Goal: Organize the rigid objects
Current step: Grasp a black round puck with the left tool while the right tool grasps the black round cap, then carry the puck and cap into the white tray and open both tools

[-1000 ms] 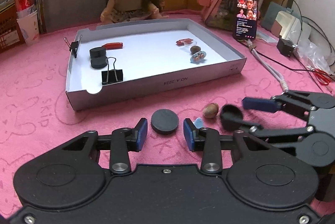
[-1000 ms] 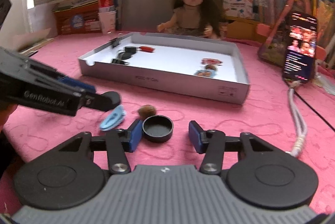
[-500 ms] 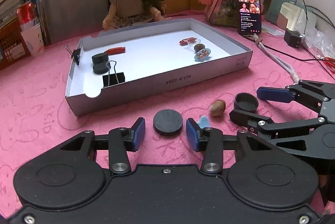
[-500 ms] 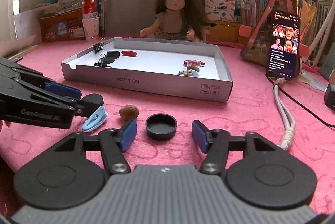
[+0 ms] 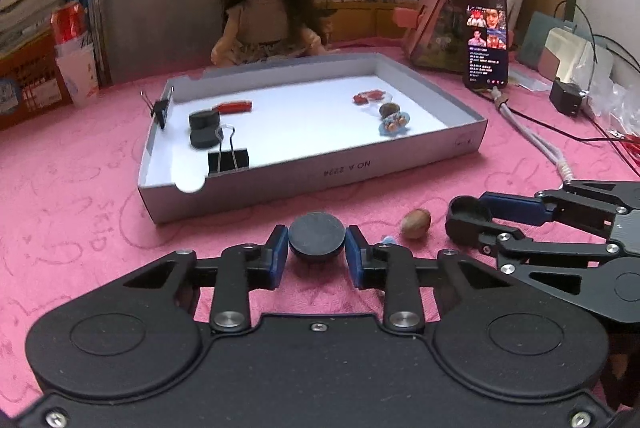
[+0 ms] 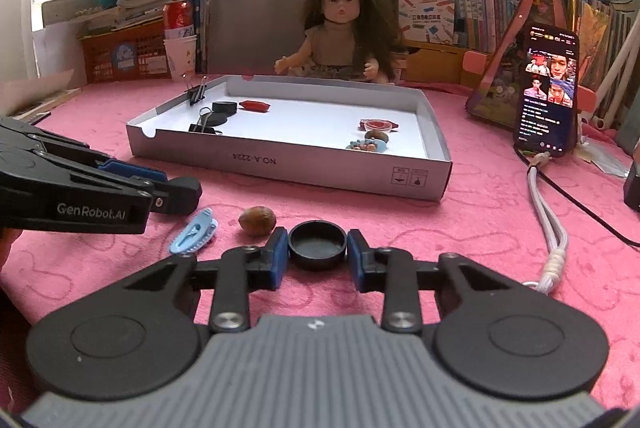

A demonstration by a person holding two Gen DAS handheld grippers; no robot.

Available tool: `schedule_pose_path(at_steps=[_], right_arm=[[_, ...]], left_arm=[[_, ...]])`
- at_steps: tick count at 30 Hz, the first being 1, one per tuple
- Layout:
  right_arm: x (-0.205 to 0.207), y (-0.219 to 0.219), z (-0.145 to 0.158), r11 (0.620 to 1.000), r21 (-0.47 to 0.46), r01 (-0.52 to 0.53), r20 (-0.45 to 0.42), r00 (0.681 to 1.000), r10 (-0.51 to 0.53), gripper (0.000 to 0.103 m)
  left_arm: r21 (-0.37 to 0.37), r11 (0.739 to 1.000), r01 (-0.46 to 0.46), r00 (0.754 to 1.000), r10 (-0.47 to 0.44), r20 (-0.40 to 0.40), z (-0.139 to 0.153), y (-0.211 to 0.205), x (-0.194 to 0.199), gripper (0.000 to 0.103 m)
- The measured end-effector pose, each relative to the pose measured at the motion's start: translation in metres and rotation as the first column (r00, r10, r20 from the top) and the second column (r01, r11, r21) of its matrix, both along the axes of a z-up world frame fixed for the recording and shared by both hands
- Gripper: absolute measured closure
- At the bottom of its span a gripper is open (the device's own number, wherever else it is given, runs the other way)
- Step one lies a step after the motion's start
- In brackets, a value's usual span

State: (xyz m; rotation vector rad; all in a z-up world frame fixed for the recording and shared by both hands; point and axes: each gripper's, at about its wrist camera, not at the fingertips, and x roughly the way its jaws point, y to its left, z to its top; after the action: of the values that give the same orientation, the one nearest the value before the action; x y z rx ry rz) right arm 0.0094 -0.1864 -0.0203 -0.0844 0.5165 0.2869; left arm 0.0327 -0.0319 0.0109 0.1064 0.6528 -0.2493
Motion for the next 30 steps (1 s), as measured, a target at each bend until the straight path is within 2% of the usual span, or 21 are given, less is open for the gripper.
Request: schedule_pose_path(at_steps=[10,19,26,30], right_arm=[[0.005,-0.003,0.024,0.999,0.048,0.000,0.024,1.000,-0.001,0.066],[0.032,-0.012,0.037,0.994,0.106,0.038,-0.015,0.999,-0.036,0.066],[0.075,-0.018,0.052,0.991,0.129,0.046,-0.042,0.998,-0.041,0.066],[0.115,-0.023,0.061,0.986,0.158,0.060,-0.084,0.995,-0.047,0.066]], left_arm=[[-0.051,0.999,-0.003,0.999,0.005,0.032,0.024,0.004,0.004,0.074],[-0.086,0.996,-0.035,0.999,0.038,0.032,0.038,0.012,0.031,0.074],[-0.104,0.991,-0.081,0.995,0.086,0.041,0.057,0.021,0.082,0.074],[-0.133,0.983,-0.126,0.992,0.127,0.002,0.061,0.030,0.120,0.074]])
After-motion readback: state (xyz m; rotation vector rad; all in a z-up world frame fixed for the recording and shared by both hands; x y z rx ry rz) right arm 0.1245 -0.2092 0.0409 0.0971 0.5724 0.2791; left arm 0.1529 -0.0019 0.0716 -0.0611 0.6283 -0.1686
